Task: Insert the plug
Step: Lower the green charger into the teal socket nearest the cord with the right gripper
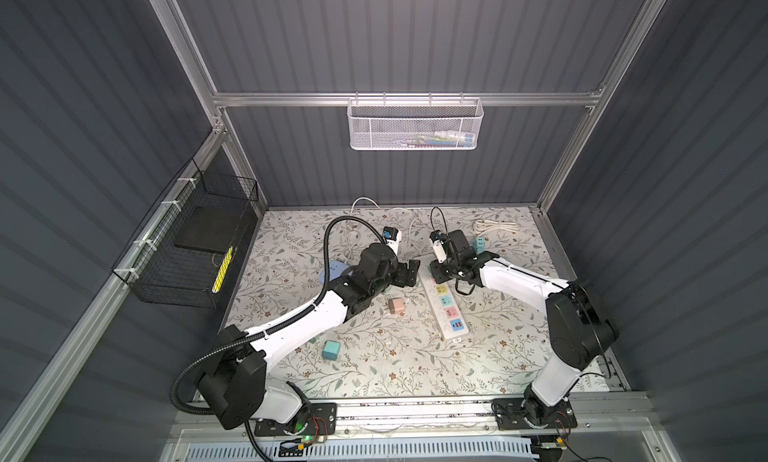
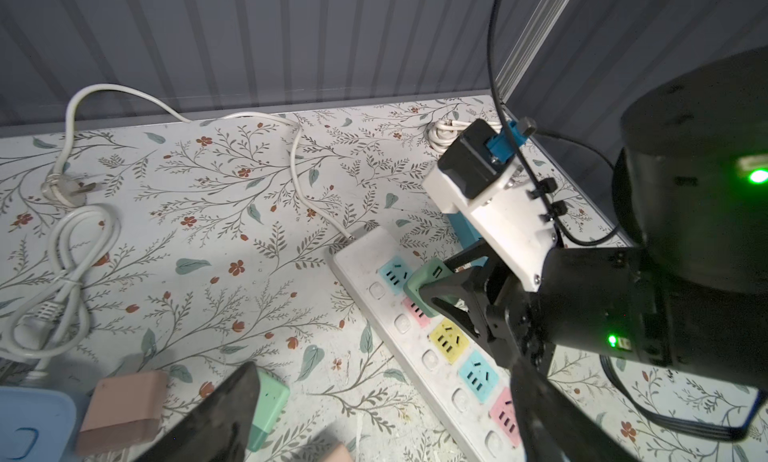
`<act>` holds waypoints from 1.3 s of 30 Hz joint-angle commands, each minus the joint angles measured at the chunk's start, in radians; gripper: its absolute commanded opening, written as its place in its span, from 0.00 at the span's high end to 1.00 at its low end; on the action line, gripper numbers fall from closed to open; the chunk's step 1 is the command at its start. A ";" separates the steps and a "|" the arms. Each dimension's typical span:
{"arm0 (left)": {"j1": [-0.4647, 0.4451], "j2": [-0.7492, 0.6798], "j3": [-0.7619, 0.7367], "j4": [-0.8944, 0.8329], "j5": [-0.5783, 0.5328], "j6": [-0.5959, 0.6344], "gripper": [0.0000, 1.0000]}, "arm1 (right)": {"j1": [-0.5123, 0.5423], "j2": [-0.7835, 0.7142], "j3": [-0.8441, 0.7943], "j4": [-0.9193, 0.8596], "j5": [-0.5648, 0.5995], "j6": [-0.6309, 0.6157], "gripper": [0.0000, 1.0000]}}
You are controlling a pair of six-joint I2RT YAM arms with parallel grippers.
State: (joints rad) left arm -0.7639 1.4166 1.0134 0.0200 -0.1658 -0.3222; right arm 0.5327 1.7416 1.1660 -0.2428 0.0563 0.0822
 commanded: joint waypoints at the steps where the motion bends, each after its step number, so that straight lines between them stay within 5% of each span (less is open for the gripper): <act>1: 0.003 -0.043 0.028 -0.050 -0.062 0.020 0.05 | -0.004 0.020 0.033 0.037 0.052 0.020 0.84; 29: 0.003 -0.039 0.049 -0.092 -0.090 0.062 0.04 | -0.018 0.136 0.137 -0.018 -0.009 0.031 0.86; 39: 0.003 -0.031 0.050 -0.091 -0.072 0.051 0.04 | -0.011 0.151 0.097 -0.003 0.059 0.026 0.86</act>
State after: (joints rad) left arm -0.7639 1.3895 1.0317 -0.0536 -0.2459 -0.2810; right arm 0.5190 1.8610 1.2785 -0.2272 0.0875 0.1112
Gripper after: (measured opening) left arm 0.959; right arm 0.298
